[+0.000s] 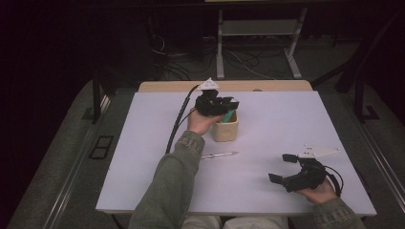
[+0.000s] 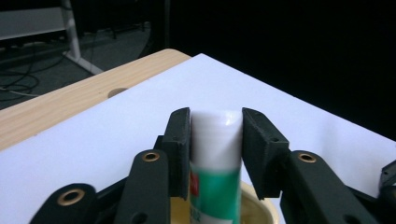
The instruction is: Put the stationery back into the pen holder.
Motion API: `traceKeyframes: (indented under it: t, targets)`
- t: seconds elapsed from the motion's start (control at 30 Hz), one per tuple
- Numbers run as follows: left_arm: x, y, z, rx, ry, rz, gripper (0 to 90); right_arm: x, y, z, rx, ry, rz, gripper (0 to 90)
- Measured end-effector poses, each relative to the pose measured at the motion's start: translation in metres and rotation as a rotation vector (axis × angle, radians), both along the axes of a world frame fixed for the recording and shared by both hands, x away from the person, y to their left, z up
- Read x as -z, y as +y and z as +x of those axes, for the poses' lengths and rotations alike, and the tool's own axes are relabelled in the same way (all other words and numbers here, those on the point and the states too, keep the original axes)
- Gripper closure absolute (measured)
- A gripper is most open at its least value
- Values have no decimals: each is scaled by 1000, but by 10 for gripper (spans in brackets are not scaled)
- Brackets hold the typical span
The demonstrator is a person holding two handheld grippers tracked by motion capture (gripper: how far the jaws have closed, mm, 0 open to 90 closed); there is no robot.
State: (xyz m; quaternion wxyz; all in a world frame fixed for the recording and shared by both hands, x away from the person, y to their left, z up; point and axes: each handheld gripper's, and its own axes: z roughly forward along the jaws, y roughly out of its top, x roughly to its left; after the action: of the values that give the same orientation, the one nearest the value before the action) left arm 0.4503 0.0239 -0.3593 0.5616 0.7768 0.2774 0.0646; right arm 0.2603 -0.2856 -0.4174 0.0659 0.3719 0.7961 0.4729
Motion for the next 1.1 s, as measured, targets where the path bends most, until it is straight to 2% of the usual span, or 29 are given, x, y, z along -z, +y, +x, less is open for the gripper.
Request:
traceKeyframes:
  t: [0.13,0.23,0.4,0.6,0.67,0.87,1.1]
  targets:
    - [-5,6,-1,-8,18,-14,517,0,0,0,0,1,-1,4]
    - [-10,11,-4,-15,28,-5,447,0,0,0,1,-2,-2,4]
    - [-17,16,-9,-14,43,6,402,-1,-1,0,4,-3,0,4]
    - [-24,20,-14,18,58,12,293,-1,0,0,4,-4,-5,4]
    - [-26,19,-17,17,59,33,288,-1,-1,-1,7,-5,-2,4]
    - [-32,19,-26,35,79,59,180,-1,-2,-1,9,-4,0,4]
    - [-41,16,-38,84,84,129,85,-1,-2,-1,13,-5,0,4]
